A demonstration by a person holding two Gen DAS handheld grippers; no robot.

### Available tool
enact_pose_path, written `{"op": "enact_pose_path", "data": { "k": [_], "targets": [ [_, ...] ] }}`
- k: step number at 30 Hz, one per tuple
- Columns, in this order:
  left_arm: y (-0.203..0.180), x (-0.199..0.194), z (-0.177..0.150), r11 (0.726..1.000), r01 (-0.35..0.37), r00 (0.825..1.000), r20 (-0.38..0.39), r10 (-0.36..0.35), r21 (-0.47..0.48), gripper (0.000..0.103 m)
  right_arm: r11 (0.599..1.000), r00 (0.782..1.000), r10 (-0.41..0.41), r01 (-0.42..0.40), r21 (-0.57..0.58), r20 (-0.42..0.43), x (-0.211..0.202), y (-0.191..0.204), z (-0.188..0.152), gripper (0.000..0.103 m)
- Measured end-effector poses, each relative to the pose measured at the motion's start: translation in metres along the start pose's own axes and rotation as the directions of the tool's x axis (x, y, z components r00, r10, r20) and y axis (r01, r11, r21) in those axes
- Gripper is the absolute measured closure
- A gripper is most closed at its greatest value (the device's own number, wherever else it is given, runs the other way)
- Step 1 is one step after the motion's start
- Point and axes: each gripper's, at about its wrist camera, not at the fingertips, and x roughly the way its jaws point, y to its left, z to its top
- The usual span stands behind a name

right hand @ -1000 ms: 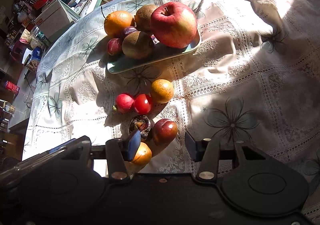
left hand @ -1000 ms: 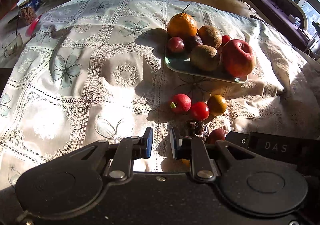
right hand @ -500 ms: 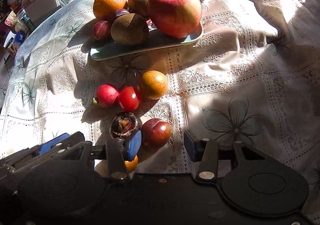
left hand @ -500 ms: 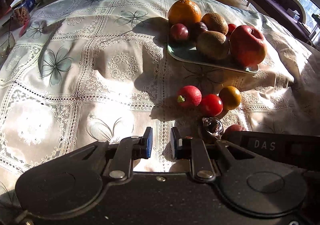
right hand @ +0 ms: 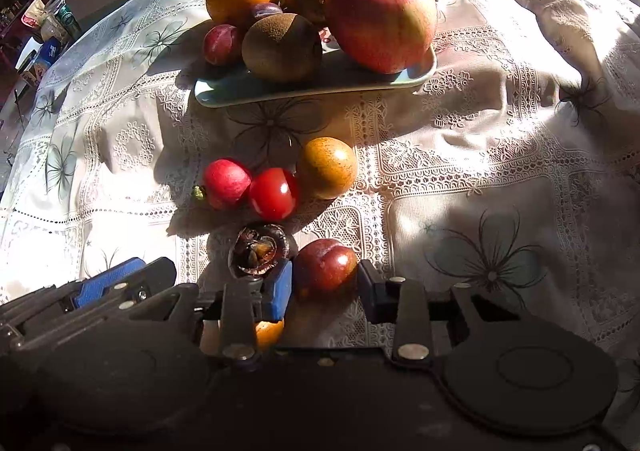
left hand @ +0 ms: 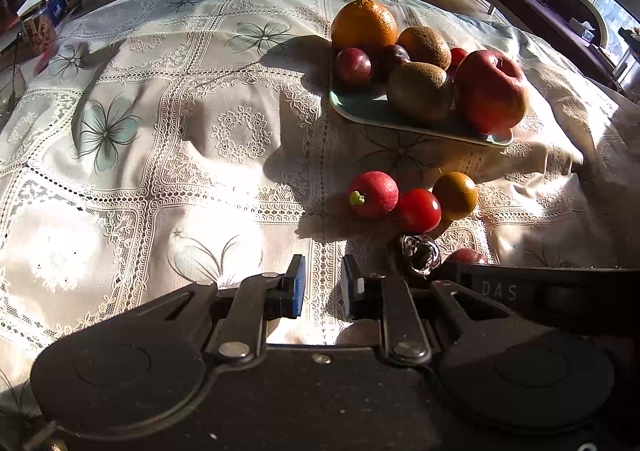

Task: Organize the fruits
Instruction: 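Grasp a red plum with the right gripper while the left gripper grasps an orange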

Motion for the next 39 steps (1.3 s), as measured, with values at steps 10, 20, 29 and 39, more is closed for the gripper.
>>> {"op": "enact_pose_path", "data": {
  "k": [10, 20, 29, 39],
  "targets": [
    [-0.028, -0.02, -0.013, 0.982, 0.115, 0.992, 0.039, -0.122, 0.147, 0.075, 0.98, 0.992, 0.042, -0.064, 0.188, 0.119, -0.026, -0.04, -0.009, 0.067],
    [-0.072, -0.014, -0.033, 0.947, 0.064, 0.997, 0.018, -0.073, 0.315, 0.074, 0.942, 0.991, 0.035, -0.077, 0.325, 0.131, -0.028, -0.066, -0.012, 0.067],
    [-0.071, -0.012, -0.034, 0.958, -0.007, 0.999, 0.037, -0.004, 0.288, 0.069, 0.94, 0.991, 0.032, -0.074, 0.334, 0.128, -0.026, -0.067, -0.012, 0.067],
    [-0.064, 0.018, -0.019, 0.978, -0.022, 0.987, -0.15, 0.054, 0.208, 0.057, 0.94, 0.992, 0.027, -0.067, 0.335, 0.121, -0.023, -0.066, -0.012, 0.067]
  ]
}}
